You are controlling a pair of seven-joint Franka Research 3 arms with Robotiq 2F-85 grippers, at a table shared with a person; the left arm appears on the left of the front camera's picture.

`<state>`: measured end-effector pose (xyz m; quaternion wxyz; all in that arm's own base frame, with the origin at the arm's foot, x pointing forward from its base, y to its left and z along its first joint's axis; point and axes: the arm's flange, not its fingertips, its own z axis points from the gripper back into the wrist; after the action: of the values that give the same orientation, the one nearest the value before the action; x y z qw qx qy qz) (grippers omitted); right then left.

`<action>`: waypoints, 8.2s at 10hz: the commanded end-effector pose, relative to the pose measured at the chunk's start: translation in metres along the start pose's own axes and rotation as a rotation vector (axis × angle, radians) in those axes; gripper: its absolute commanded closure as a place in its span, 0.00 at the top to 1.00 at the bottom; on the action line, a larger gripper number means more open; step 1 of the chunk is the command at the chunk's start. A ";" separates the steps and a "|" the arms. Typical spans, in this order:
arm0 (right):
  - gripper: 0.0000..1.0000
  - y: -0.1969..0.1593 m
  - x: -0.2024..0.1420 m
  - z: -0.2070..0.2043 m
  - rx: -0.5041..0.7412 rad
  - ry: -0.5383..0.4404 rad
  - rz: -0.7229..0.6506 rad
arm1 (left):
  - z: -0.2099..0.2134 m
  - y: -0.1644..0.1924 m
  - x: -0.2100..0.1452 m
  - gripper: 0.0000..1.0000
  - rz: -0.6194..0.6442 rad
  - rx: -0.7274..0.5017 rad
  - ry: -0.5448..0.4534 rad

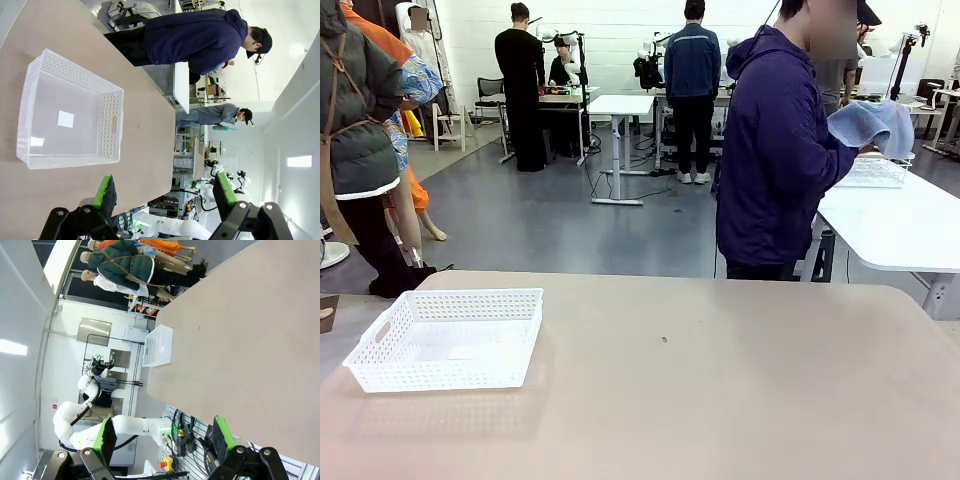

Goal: Clean and organize the cups into the basket.
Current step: Pick up the Organizing basket and move it to the center of the table, then pick up the Reusable plastic cup from the right side of the table and place it inside the Organizing basket.

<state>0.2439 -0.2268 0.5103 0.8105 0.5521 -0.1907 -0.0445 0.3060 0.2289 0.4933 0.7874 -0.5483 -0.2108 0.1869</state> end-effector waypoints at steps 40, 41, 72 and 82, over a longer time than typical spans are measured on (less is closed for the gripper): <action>1.00 0.000 -0.001 0.001 -0.001 0.004 0.003 | 0.001 0.000 0.000 1.00 0.003 -0.006 -0.003; 1.00 0.000 -0.001 0.001 -0.001 0.004 0.003 | 0.001 0.000 0.000 1.00 0.003 -0.006 -0.003; 1.00 -0.145 0.088 -0.221 0.052 0.254 1.401 | -0.151 0.016 0.047 1.00 -0.229 1.138 -0.157; 1.00 -0.174 0.091 -0.279 0.103 0.291 1.343 | -0.191 0.051 0.046 1.00 -0.236 1.229 -0.115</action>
<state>0.4433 -0.0836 0.2888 0.6432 0.3429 -0.3875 0.5645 0.4408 0.1286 0.3982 0.9669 0.0131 -0.1574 0.2003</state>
